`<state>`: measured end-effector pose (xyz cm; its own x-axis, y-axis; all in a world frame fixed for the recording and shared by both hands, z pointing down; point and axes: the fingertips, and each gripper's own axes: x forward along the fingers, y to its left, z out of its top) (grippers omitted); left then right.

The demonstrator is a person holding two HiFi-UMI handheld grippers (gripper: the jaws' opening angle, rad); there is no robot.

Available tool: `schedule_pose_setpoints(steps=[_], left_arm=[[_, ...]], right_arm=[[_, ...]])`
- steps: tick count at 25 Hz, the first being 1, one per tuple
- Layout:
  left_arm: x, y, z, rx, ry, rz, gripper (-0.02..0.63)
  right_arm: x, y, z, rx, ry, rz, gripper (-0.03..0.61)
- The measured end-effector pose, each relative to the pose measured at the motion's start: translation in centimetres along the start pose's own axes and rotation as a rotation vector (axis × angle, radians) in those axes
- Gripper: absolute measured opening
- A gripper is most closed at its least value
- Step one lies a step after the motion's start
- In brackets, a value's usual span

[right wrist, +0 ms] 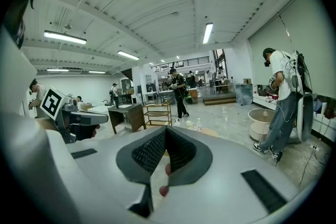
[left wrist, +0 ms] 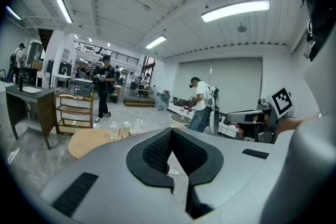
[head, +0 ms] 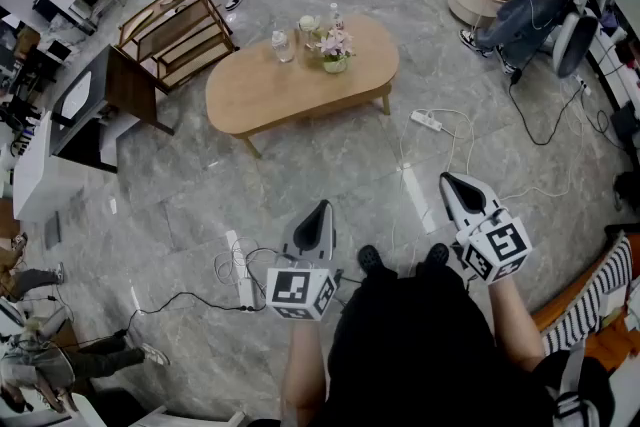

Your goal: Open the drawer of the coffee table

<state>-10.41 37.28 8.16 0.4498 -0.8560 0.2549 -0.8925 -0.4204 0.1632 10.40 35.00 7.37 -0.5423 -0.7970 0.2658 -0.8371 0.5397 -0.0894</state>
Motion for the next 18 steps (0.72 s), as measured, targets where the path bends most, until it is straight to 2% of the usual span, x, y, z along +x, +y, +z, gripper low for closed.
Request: schedule_pose_setpoints(steps=[13, 18], left_arm=[[0.4, 2.2, 0.3, 0.017, -0.005, -0.023, 0.014], [0.5, 2.8, -0.1, 0.01, -0.001, -0.029, 0.014]], right_arm=[[0.6, 0.5, 0.5, -0.025, 0.005, -0.055, 0.012], [0.7, 1.3, 0.8, 0.013, -0.018, -0.021, 0.012]])
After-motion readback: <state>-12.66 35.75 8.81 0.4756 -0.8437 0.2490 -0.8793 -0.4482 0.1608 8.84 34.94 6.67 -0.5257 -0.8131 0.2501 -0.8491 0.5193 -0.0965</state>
